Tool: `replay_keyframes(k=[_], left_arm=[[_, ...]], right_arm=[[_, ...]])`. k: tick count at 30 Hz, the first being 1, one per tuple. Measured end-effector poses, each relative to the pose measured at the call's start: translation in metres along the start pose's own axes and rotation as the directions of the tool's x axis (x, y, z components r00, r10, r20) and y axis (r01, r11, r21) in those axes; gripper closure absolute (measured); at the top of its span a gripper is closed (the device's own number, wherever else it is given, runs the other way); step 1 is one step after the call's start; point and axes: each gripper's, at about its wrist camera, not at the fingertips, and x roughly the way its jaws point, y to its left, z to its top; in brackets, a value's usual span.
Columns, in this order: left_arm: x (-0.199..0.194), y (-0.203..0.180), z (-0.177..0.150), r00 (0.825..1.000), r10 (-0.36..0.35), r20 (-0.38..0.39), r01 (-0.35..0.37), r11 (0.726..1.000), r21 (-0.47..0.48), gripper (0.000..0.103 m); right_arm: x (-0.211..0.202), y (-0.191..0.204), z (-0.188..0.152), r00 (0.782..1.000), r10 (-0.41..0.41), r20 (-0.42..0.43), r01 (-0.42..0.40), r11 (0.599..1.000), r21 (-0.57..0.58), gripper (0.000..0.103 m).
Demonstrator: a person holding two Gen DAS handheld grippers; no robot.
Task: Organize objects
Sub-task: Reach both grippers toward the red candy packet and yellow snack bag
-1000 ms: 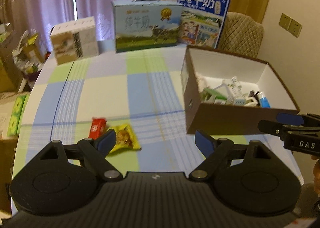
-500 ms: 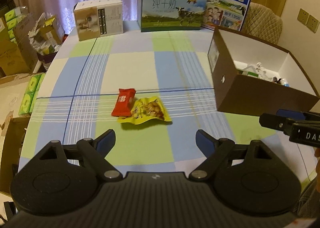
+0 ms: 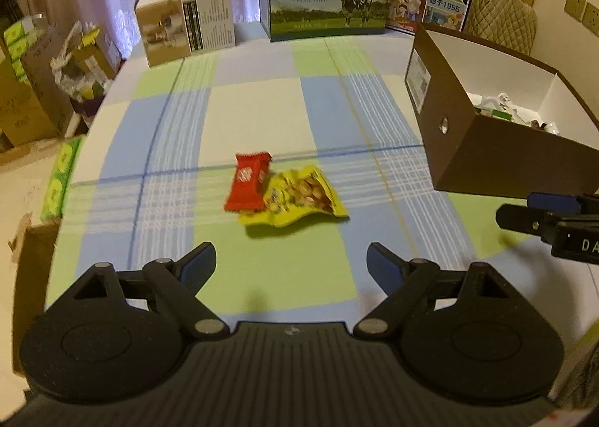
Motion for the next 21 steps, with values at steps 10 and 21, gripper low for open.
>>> replay_keyframes(k=[10, 21], left_arm=[[0.022, 0.026, 0.008, 0.999, 0.044, 0.015, -0.044, 0.999, -0.014, 0.016], [0.046, 0.056, 0.003, 0.997, 0.073, -0.035, -0.076, 0.992, -0.1, 0.016]], right_arm=[[0.021, 0.018, 0.005, 0.999, 0.028, -0.037, -0.03, 0.998, -0.062, 0.039], [0.072, 0.062, 0.0, 0.992, 0.075, -0.102, -0.095, 0.975, -0.201, 0.039]])
